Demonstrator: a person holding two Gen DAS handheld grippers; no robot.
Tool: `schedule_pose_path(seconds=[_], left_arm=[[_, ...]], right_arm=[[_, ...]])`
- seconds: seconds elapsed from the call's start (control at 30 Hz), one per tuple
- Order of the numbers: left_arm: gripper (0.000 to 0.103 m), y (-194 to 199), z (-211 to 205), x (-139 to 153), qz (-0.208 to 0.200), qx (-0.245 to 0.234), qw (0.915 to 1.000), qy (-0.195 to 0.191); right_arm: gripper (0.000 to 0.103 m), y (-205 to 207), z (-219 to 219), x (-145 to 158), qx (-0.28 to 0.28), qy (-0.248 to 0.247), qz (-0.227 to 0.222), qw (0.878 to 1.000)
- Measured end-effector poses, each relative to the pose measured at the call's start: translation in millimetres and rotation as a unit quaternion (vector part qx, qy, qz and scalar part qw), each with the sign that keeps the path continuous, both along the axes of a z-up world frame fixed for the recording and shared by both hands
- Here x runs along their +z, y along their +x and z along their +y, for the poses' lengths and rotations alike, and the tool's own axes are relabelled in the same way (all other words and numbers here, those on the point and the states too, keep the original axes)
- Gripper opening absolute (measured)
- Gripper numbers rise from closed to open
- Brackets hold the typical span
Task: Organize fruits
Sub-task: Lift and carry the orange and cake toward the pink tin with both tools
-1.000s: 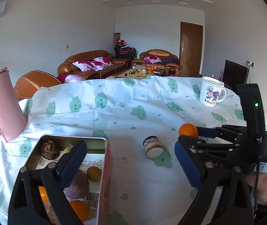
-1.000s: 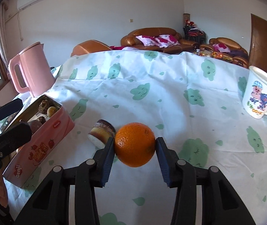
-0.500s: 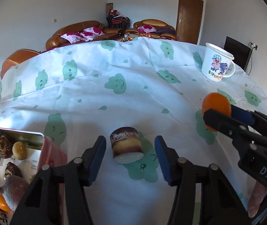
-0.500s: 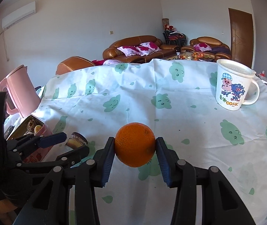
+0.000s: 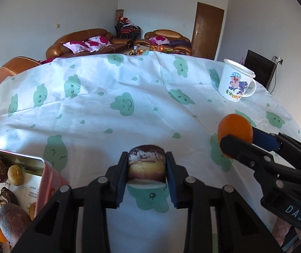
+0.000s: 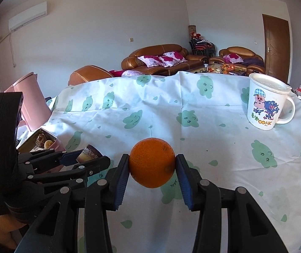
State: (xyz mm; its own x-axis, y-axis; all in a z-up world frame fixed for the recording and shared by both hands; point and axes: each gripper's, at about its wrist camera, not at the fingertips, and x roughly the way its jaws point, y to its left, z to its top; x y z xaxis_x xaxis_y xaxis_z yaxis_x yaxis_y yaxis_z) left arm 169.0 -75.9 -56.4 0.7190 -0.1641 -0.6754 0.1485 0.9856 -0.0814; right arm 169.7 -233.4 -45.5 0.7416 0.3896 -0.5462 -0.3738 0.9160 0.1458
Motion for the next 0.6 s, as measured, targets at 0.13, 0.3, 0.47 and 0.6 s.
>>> schedule_pose_path(seconds=[0.13, 0.3, 0.47, 0.6], left_arm=[[0.035, -6, 0, 7, -0.025, 0.001, 0.9997, 0.002], [0.035, -11, 4, 12, -0.047, 0.003, 0.9989, -0.006], [0.035, -17, 6, 15, -0.065, 0.007, 0.9978, -0.011], [0.035, -23, 5, 19, -0.084, 0.010, 0.9964, -0.005]], right_arm=[[0.046, -6, 2, 4, 0.001, -0.005, -0.020, 1.000], [0.046, -12, 1, 7, 0.005, 0.001, -0.037, 0.999], [0.046, -16, -1, 9, 0.008, 0.007, -0.052, 0.999], [0.046, -20, -1, 11, 0.010, 0.009, -0.063, 0.998]])
